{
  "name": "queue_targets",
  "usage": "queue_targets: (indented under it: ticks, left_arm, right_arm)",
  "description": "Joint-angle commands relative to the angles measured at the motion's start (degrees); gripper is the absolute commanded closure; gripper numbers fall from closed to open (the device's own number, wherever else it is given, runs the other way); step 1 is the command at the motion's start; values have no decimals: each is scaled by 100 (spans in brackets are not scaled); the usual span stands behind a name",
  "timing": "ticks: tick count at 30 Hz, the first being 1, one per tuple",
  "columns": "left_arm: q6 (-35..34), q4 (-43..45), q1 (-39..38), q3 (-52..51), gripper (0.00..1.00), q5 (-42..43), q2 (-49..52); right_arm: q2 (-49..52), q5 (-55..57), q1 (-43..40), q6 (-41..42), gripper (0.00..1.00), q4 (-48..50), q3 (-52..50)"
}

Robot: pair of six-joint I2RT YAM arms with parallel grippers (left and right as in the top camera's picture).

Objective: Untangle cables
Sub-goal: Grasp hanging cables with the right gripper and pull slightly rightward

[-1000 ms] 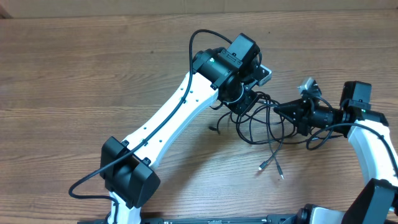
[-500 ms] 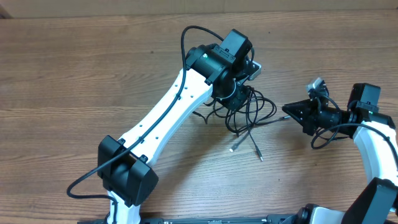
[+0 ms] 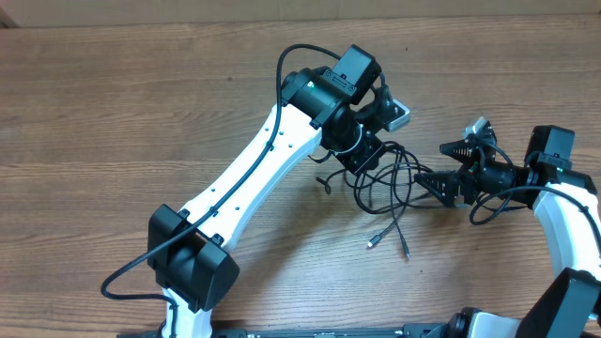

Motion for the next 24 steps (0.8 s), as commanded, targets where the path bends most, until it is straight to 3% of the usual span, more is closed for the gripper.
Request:
queue_targets:
  ticks: [1, 3, 6, 7, 8, 10, 12, 13, 14, 19, 24]
  left_arm:
    - [356, 4, -13, 162, 96, 476, -142]
    - [356, 11, -13, 162, 96, 476, -142]
    - [354, 39, -13, 162, 96, 511, -142]
    - [354, 52, -13, 162, 96, 560, -144]
    - [354, 79, -13, 162, 96, 601, -142]
    - [354, 122, -13, 162, 96, 605, -142]
    - [352, 127, -13, 162, 96, 610, -142]
    - [354, 120, -13, 162, 96, 634, -142]
    - [354, 114, -13, 162, 96, 673, -142]
    - [356, 153, -28, 162, 96, 748, -142]
    - [354, 160, -28, 162, 96, 752, -142]
  right_arm:
    - [-31, -197, -7, 0, 16, 26, 79]
    - [-26, -195, -7, 2, 48, 26, 79]
    - [-24, -197, -7, 2, 80, 24, 79]
    - [-24, -197, -7, 2, 85, 24, 79]
    - [-24, -197, -7, 2, 84, 26, 79]
    - [-26, -197, -7, 4, 57, 22, 79]
    - [-24, -197, -2, 4, 43, 20, 79]
    - [-24, -197, -2, 4, 26, 20, 79]
    - [-24, -199, -2, 4, 21, 20, 79]
    - [-24, -199, -2, 4, 21, 13, 79]
    - [-24, -216, -2, 4, 43, 2, 79]
